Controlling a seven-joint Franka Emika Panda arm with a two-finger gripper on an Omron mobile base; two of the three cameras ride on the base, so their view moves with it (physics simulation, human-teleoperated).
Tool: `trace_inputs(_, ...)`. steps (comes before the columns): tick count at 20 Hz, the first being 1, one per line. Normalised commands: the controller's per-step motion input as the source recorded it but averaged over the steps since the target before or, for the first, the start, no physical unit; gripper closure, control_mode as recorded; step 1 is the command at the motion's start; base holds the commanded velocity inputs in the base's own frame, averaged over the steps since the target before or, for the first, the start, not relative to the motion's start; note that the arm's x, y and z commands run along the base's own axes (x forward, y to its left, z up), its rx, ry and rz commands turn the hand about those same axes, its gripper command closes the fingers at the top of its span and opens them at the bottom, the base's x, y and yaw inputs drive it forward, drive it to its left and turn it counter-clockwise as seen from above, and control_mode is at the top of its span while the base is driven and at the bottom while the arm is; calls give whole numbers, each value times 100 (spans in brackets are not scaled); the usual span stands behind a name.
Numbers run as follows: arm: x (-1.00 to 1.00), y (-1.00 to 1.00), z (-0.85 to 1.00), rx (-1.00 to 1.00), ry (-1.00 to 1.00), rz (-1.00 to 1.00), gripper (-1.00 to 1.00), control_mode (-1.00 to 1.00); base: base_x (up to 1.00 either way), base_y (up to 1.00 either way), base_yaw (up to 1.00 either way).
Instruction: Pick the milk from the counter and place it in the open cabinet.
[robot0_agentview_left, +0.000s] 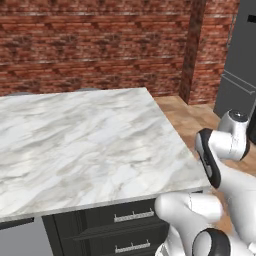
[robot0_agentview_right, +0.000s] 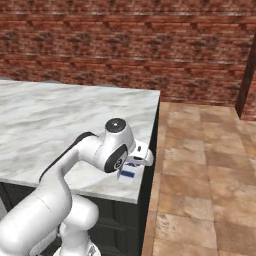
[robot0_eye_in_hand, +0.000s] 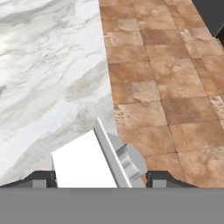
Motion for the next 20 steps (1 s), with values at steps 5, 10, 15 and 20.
trace_inputs(5, -10, 34, 87, -4, -10, 0, 100, -100, 0, 0, 0)
trace_inputs(10, -9, 27, 99, -1, -2, 0, 100, -100, 0, 0, 0)
trace_inputs(15, -11, 25, 100, 0, 1, 0, 100, -100, 0, 0, 0)
trace_inputs(20, -17, 39, 71, 0, 0, 0, 100, -100, 0, 0, 0)
